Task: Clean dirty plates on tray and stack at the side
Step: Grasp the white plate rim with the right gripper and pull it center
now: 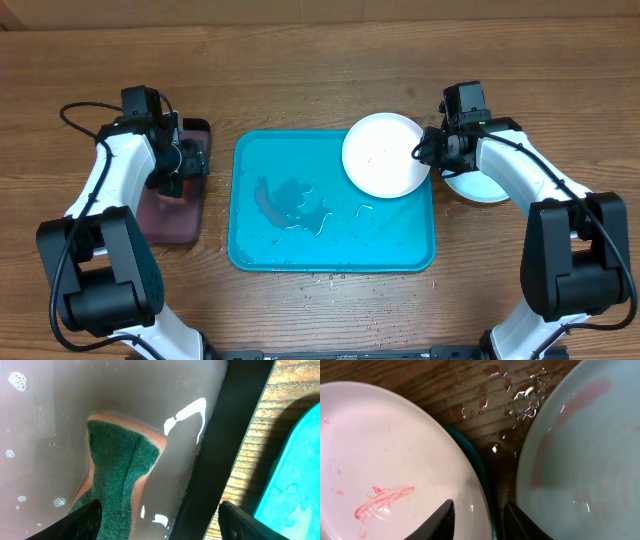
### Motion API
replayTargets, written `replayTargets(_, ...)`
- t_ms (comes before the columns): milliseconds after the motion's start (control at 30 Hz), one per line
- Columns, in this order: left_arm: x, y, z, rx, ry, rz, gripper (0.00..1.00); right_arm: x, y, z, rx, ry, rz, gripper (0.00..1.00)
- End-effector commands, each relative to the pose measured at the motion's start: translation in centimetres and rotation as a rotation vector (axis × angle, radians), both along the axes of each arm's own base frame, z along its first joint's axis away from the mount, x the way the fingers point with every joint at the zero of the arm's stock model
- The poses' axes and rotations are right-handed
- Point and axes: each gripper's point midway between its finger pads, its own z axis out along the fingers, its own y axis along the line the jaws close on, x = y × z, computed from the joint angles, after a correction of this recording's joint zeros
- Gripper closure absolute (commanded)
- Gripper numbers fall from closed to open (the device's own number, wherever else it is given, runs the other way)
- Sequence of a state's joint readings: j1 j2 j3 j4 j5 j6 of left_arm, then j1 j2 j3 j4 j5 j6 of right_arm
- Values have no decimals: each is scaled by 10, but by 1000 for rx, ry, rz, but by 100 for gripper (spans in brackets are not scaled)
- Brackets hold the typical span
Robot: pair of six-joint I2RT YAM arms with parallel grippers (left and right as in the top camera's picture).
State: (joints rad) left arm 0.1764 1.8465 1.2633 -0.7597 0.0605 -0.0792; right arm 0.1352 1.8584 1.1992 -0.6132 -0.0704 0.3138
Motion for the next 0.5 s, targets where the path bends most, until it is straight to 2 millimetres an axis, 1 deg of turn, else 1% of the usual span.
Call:
replayTargets(0,7,-4,14,-6,-41,-2,25,-2,1,-3,1,11,2,72)
replayTargets(133,7,-4,14,-6,-41,-2,25,-8,0,-5,-2,34,2,72)
replayTargets(367,6,-5,14,-7,-38,-2,25,-10,0,-5,0,45,3,73)
replayTargets(467,6,-5,14,-7,-38,-2,25,-14,1,-7,8,62,-5,76)
